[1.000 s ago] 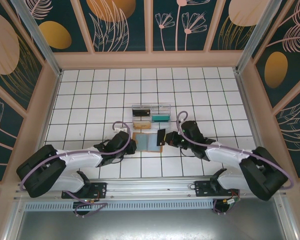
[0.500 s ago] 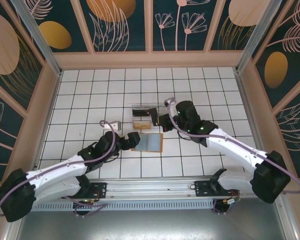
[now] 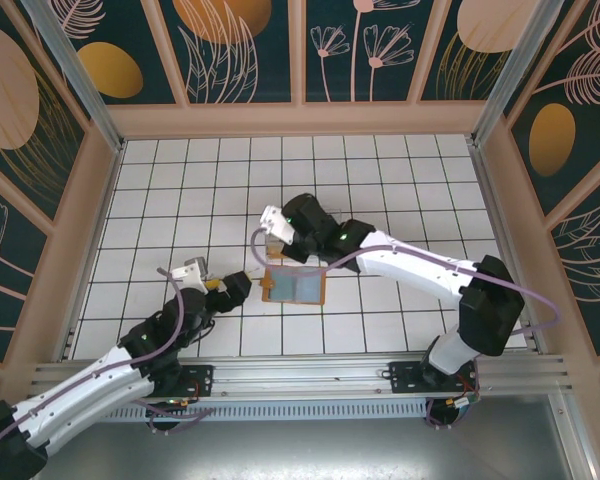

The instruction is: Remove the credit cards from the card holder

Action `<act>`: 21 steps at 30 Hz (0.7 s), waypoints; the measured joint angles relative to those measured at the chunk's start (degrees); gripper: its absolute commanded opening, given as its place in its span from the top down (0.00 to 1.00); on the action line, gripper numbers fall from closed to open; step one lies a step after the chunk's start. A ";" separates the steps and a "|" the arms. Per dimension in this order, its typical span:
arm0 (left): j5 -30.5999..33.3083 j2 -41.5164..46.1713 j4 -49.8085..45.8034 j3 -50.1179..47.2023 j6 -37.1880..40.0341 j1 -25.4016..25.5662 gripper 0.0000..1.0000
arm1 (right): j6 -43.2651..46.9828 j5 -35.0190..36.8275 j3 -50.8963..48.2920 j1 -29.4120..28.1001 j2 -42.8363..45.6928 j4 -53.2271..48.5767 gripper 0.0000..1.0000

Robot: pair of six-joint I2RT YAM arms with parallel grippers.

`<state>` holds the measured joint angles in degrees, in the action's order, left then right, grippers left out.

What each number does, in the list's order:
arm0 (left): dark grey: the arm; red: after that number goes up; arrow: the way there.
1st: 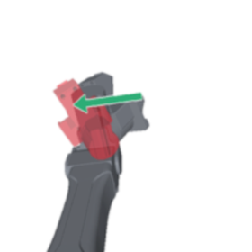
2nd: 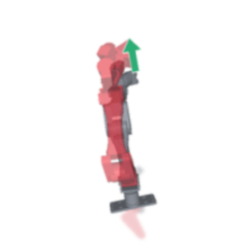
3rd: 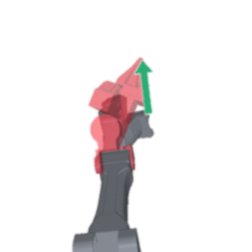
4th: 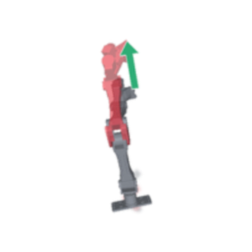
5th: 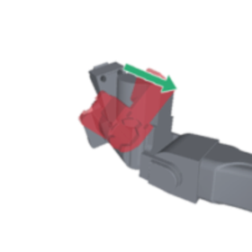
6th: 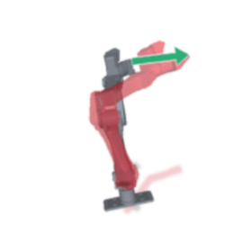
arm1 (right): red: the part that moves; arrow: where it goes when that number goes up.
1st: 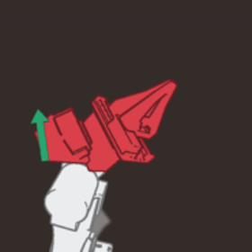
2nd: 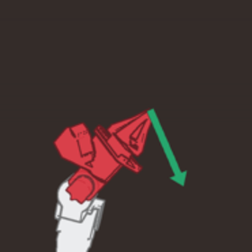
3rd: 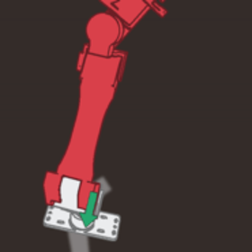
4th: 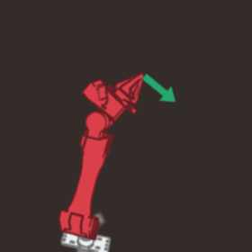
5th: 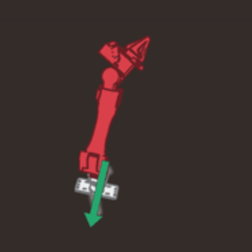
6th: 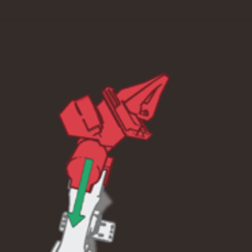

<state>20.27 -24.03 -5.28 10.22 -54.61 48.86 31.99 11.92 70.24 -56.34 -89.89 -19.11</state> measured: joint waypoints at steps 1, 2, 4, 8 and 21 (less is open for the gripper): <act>0.39 1.03 -0.44 -0.22 -0.13 0.00 0.01 | 2.86 1.27 0.00 -0.87 -0.28 0.02 1.00; 0.98 2.10 -1.14 -0.37 -0.17 0.00 0.01 | 5.57 2.36 0.00 -1.55 -0.61 0.09 1.00; 1.60 3.30 -2.10 -0.50 -0.20 0.00 0.01 | 9.90 4.02 0.04 -1.97 -1.42 0.31 1.00; 2.64 3.76 -3.17 -0.59 -0.28 0.00 0.01 | 15.93 7.37 0.72 -1.84 -4.17 0.98 1.00; 2.80 3.76 -4.17 -2.67 -1.22 0.00 0.01 | 23.08 12.57 0.87 -1.84 -8.39 4.87 1.00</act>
<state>23.07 -20.27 -9.45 7.55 -55.83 48.86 55.07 24.49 71.11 -58.17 -98.28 -14.24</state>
